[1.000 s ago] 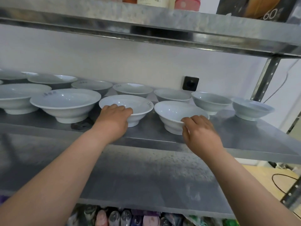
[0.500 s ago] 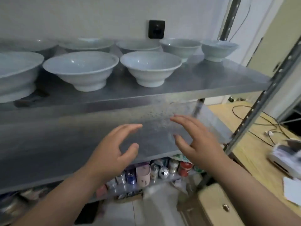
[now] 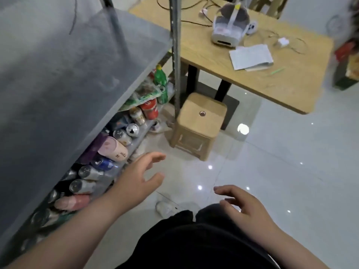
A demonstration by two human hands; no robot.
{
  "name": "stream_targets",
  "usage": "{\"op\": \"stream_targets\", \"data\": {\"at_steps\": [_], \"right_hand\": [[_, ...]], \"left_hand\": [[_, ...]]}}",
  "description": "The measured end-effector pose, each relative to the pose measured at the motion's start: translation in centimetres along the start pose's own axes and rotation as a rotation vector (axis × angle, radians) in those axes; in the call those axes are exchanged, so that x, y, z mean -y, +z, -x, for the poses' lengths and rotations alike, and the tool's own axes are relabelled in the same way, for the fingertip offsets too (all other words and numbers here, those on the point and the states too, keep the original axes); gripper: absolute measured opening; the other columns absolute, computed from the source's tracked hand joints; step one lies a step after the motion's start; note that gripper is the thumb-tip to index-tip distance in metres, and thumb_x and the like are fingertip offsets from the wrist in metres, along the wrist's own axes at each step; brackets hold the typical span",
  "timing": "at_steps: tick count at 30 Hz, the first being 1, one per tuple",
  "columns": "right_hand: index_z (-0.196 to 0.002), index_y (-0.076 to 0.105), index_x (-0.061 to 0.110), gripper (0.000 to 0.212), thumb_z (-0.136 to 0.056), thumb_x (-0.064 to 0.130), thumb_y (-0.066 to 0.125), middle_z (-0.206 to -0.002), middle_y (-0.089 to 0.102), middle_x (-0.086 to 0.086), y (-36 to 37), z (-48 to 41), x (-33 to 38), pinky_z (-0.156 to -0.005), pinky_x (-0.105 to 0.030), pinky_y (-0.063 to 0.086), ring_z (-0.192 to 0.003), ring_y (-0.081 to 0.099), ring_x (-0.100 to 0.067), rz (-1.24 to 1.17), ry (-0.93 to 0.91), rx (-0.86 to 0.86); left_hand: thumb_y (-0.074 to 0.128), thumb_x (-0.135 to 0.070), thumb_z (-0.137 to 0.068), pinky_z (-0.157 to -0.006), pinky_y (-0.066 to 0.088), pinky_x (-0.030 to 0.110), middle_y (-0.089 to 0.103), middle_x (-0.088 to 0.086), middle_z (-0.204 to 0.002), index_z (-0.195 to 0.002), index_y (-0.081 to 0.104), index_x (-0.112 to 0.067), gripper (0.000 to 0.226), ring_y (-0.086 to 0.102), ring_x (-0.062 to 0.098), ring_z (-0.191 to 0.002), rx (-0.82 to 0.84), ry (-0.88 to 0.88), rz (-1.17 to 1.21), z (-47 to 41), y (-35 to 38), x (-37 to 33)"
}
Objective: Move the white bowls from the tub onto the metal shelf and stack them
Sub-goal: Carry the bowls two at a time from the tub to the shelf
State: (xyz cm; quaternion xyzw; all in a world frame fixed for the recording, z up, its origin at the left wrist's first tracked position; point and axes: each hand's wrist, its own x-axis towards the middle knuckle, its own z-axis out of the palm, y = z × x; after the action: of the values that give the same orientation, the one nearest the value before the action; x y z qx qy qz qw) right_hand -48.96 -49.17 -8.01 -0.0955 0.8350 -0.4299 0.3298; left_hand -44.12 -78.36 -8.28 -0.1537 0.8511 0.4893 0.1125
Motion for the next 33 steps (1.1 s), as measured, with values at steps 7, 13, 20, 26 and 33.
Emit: {"op": "stream_targets", "data": {"at_steps": [7,13,20,26,33], "right_hand": [[-0.101,0.065,0.044,0.036,-0.091,0.011,0.056,-0.110,0.064,0.031,0.5,7.9,-5.9,-0.079,-0.004,0.043,-0.101,0.062,0.005,-0.198,0.154,-0.235],[-0.105,0.065,0.040,0.032,-0.092,0.013,0.056,-0.110,0.064,0.028,0.7,14.1,-9.7,-0.083,-0.005,0.043,-0.104,0.060,0.006,-0.348,0.175,-0.470],[-0.107,0.064,0.043,0.026,-0.091,0.023,0.060,-0.114,0.065,0.023,4.8,23.2,-11.6,-0.090,-0.023,0.050,-0.104,0.064,0.000,-0.492,0.301,-0.848],[-0.111,0.065,0.037,0.022,-0.094,0.023,0.060,-0.109,0.065,0.024,15.8,30.7,-9.6,-0.088,-0.016,0.048,-0.106,0.060,0.004,-0.568,0.520,-1.147],[-0.106,0.064,0.043,0.023,-0.093,0.025,0.061,-0.110,0.065,0.024,29.0,37.4,-9.2,-0.085,-0.021,0.052,-0.101,0.062,0.004,-0.763,0.709,-1.353]], "left_hand": [[0.060,-0.028,-0.092,-0.103,0.042,0.028,0.058,-0.027,-0.125,-0.119,0.055,-0.049,0.034,0.052,-0.004,-0.121,0.184,0.090,-0.011,0.9,5.3,-2.8],[0.060,-0.023,-0.092,-0.103,0.045,0.036,0.064,-0.018,-0.121,-0.117,0.059,-0.042,0.032,0.058,0.004,-0.117,0.270,0.119,-0.010,5.0,11.4,-3.6],[0.058,-0.009,-0.094,-0.093,0.046,0.024,0.063,-0.021,-0.117,-0.116,0.059,-0.040,0.038,0.058,0.001,-0.113,0.675,0.318,-0.178,7.2,16.0,-6.1],[0.059,-0.015,-0.091,-0.090,0.047,0.020,0.064,-0.018,-0.117,-0.119,0.059,-0.038,0.036,0.059,0.001,-0.112,0.980,0.547,-0.285,9.1,19.3,-7.0],[0.058,-0.013,-0.089,-0.090,0.046,0.019,0.063,-0.021,-0.117,-0.118,0.059,-0.037,0.037,0.059,-0.001,-0.112,1.197,0.768,-0.379,16.7,24.5,-7.8]]}}
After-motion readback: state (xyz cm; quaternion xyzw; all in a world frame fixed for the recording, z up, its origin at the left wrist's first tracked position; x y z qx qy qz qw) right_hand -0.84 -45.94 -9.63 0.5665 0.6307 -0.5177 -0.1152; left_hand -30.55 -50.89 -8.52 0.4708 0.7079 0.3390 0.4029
